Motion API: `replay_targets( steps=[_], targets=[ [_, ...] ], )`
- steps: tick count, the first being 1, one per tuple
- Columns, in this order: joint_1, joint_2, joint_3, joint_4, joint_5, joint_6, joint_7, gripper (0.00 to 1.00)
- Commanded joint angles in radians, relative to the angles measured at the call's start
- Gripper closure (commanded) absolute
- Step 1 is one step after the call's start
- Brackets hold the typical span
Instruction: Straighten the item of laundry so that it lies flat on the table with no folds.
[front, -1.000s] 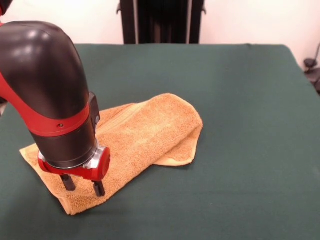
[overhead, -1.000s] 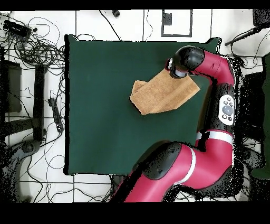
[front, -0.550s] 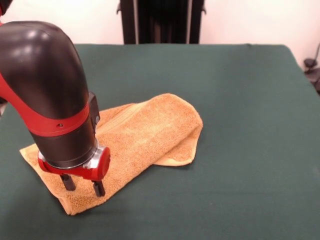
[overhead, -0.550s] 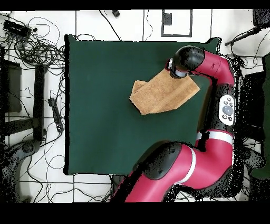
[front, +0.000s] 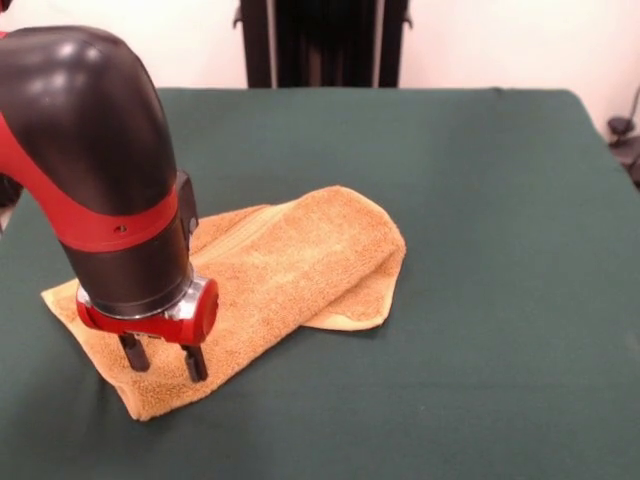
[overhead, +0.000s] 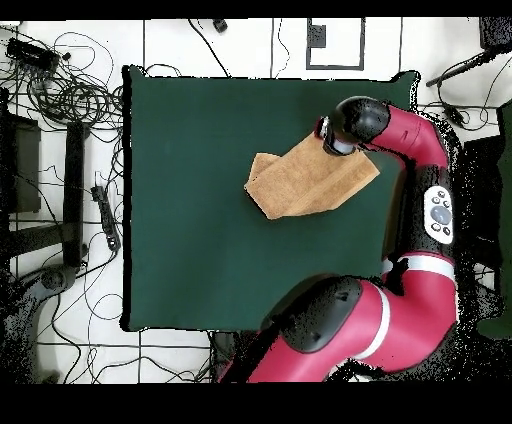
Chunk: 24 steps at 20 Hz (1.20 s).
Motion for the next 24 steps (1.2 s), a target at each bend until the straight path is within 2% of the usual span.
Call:
replay_targets(
  steps=[1, 14, 24],
  targets=[
    [-0.044, 0.016, -0.022, 0.338, -0.094, -0.113, -0.147, 0.00],
    [-0.075, 0.035, -0.039, 0.401, -0.126, -0.266, -0.093, 0.00],
    [-0.070, 0.019, -0.061, 0.448, -0.133, -0.280, -0.075, 0.00]
  ],
)
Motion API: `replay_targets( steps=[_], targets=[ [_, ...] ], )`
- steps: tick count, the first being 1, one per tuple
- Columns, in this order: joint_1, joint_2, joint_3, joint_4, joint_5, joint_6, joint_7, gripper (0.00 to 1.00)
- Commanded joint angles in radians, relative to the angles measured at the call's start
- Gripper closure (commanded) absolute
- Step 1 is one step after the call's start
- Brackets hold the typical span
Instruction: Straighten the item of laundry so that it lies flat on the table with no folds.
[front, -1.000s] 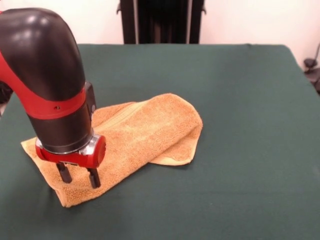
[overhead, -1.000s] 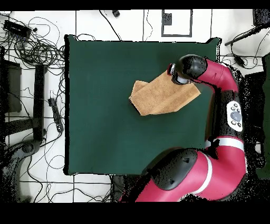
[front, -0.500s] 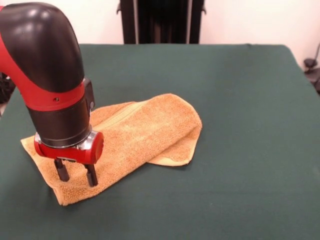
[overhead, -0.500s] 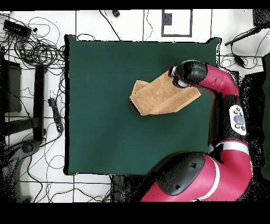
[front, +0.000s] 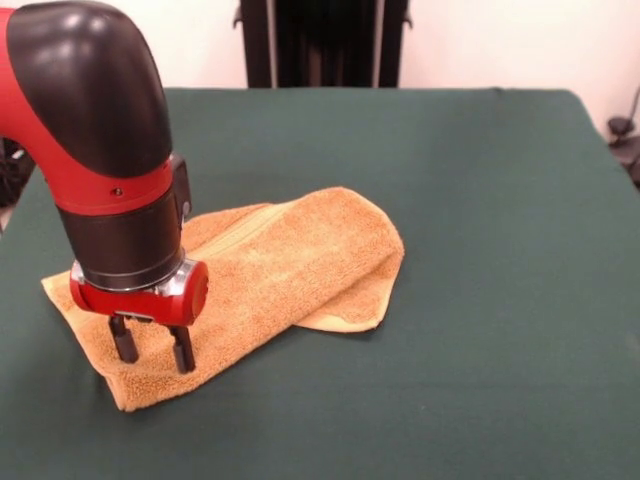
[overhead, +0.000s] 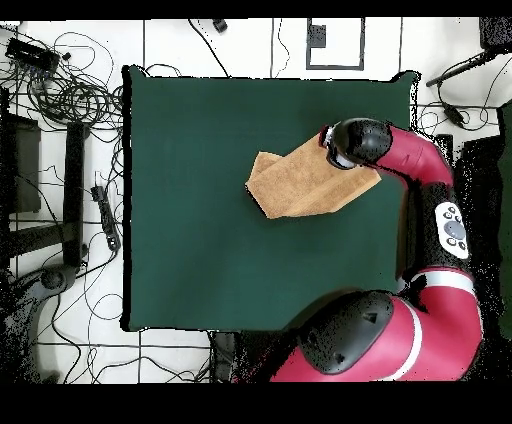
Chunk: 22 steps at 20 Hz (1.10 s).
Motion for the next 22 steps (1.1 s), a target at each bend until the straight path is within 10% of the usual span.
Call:
replay_targets(
  steps=[1, 22],
  targets=[
    [-0.026, 0.103, -0.058, 0.242, -0.134, -0.050, -0.085, 0.00],
    [-0.050, 0.069, -0.083, 0.389, -0.166, -0.137, -0.097, 0.00]
  ],
)
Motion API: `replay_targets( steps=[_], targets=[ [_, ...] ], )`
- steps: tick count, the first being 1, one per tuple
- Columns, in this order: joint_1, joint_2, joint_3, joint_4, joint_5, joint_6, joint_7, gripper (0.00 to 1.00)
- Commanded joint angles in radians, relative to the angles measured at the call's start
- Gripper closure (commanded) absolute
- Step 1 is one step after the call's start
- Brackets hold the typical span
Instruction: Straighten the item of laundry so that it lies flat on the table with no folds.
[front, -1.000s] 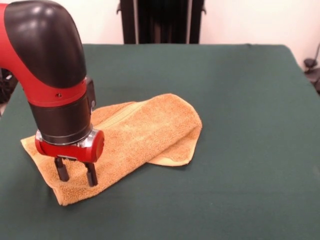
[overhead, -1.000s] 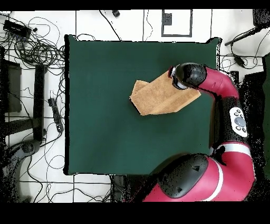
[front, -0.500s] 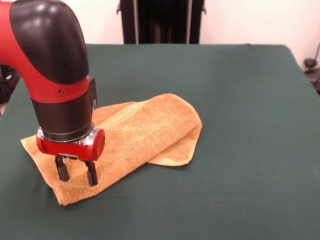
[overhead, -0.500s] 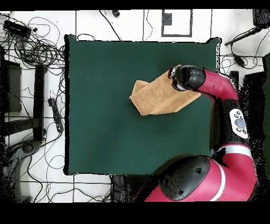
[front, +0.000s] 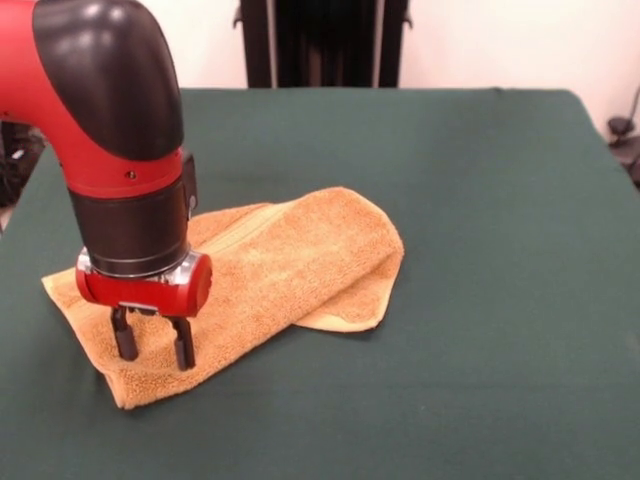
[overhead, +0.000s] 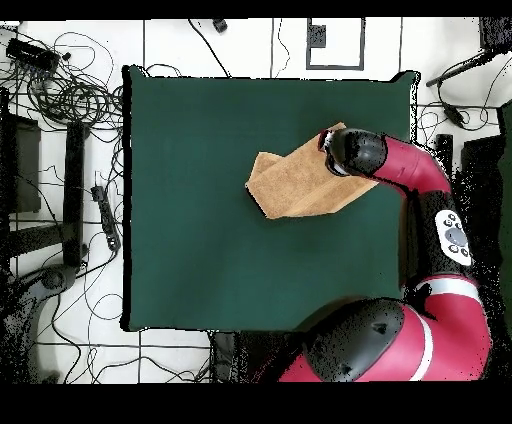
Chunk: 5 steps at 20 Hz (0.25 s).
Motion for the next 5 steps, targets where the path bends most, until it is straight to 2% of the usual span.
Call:
replay_targets(
  steps=[1, 5],
  targets=[
    [-0.040, 0.105, -0.077, 0.290, -0.154, 0.009, -0.095, 0.00],
    [-0.042, 0.076, -0.087, 0.326, -0.151, 0.031, -0.077, 0.00]
  ],
)
